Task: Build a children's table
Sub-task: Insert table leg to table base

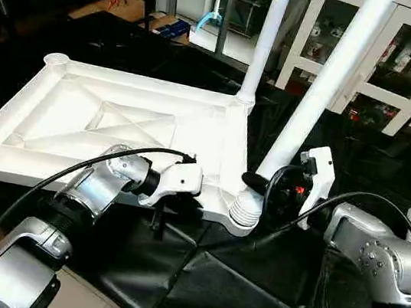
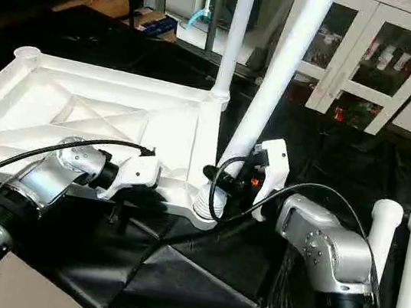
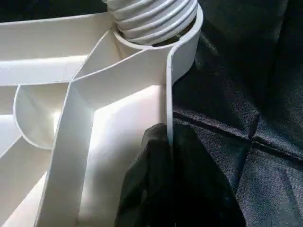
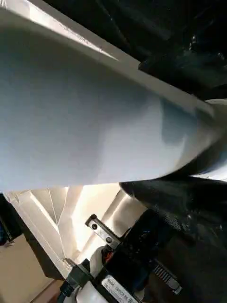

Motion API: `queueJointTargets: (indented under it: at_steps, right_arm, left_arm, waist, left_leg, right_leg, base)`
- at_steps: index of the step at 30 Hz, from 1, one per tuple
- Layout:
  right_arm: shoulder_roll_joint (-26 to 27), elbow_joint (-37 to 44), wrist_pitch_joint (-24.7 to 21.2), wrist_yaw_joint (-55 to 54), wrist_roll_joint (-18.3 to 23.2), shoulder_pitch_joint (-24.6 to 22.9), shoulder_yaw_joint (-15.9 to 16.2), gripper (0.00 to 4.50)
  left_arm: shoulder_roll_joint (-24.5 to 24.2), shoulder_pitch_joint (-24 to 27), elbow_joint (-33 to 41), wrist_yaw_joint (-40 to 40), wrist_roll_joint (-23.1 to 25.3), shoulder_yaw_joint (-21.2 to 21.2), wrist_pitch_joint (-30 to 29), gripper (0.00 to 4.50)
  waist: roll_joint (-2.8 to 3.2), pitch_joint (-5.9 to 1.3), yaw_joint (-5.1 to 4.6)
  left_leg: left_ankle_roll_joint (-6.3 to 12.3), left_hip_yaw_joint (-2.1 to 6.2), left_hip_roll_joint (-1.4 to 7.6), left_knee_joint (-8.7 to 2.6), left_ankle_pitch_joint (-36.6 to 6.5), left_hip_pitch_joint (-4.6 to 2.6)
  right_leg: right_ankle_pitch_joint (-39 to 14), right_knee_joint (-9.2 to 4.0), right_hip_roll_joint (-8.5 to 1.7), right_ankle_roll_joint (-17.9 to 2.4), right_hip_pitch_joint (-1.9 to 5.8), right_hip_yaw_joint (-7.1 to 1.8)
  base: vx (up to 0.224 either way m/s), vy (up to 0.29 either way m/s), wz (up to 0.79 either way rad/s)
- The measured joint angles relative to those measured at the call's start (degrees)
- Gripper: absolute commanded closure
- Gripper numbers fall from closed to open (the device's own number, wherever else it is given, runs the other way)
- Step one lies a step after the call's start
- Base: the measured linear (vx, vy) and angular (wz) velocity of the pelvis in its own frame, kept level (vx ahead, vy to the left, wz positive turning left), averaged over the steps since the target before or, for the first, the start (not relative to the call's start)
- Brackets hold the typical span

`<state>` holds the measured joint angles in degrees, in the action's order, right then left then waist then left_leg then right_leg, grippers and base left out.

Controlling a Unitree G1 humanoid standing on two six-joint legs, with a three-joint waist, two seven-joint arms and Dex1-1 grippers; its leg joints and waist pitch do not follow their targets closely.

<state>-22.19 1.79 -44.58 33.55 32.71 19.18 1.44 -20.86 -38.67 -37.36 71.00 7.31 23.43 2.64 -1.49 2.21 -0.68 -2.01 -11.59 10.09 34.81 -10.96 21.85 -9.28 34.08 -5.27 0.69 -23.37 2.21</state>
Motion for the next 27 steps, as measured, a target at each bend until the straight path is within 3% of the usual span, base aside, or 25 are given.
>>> queueJointTargets:
  at_steps: [14,27]
  right_arm:
    - [-1.4,2.5,3.4,1.9,-4.3,-0.8,4.6,2.65]
    - [1.2,-1.0,7.9,1.1,-6.4,-1.0,5.1,2.65]
  left_arm:
    - [-0.5,0.2,0.0,0.4,0.1,0.3,-0.2,4.5]
    - [-1.0,0.5,0.0,0.4,0.4,0.3,-1.1,4.5]
  waist:
    - [-0.44,-0.33,-0.5]
    - [-1.13,-0.78,-0.78]
  left_leg:
    - [-0.02,0.01,0.0,-0.1,0.0,-0.26]
    - [-0.07,0.07,-0.04,-0.27,0.0,-0.68]
  right_leg:
    - [-0.1,-0.04,0.0,0.1,0.17,-0.01]
    - [-0.2,-0.1,0.01,0.4,0.34,0.0]
  base:
    - [0.0,0.0,0.0]
    - [0.0,0.0,0.0]
